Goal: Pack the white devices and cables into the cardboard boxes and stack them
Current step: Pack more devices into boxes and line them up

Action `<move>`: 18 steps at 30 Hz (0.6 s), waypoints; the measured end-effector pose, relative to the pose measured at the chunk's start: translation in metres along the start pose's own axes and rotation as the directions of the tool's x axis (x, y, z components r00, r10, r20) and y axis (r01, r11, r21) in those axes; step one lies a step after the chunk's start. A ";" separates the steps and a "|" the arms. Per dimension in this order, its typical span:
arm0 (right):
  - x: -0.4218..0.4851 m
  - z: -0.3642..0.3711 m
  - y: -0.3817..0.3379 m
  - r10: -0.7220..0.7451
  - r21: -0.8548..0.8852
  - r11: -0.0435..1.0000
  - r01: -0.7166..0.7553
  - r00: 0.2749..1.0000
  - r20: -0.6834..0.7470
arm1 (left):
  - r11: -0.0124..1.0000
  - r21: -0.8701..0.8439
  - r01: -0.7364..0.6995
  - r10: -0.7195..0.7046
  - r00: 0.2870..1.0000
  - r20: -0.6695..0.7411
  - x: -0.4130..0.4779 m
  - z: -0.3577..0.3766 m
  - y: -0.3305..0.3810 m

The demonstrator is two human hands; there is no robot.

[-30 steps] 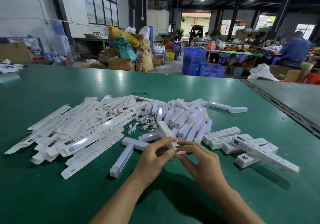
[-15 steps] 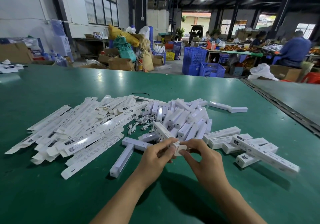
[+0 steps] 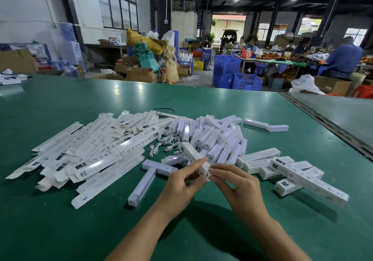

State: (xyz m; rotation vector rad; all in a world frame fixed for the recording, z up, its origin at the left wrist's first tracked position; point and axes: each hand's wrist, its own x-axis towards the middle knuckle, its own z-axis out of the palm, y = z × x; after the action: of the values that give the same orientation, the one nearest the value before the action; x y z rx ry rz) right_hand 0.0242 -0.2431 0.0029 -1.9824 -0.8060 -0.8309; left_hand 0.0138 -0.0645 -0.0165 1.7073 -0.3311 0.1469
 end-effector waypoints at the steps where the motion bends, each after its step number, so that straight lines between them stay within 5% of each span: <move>1: 0.000 0.000 0.000 -0.002 0.003 1.000 0.002 1.000 0.000 | 1.000 0.006 0.004 -0.004 1.000 0.000 0.000 0.000 0.001; 12: -0.001 -0.001 0.002 0.070 0.126 0.989 -0.072 0.997 0.021 | 0.999 0.016 0.044 -0.044 0.999 0.028 -0.003 0.000 0.005; 15: -0.001 -0.001 -0.001 0.194 0.259 0.944 -0.207 0.978 0.074 | 0.997 0.036 0.072 -0.074 0.995 0.069 -0.005 -0.001 0.006; 18: 0.000 0.000 -0.004 0.408 0.424 0.790 -0.443 0.896 0.175 | 0.995 0.063 0.082 -0.087 0.993 0.080 -0.005 -0.003 0.007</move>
State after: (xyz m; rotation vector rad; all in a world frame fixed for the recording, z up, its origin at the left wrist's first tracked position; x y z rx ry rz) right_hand 0.0211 -0.2413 0.0050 -1.6755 -0.4972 -0.2645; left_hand 0.0072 -0.0622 -0.0105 1.7868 -0.3183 0.0239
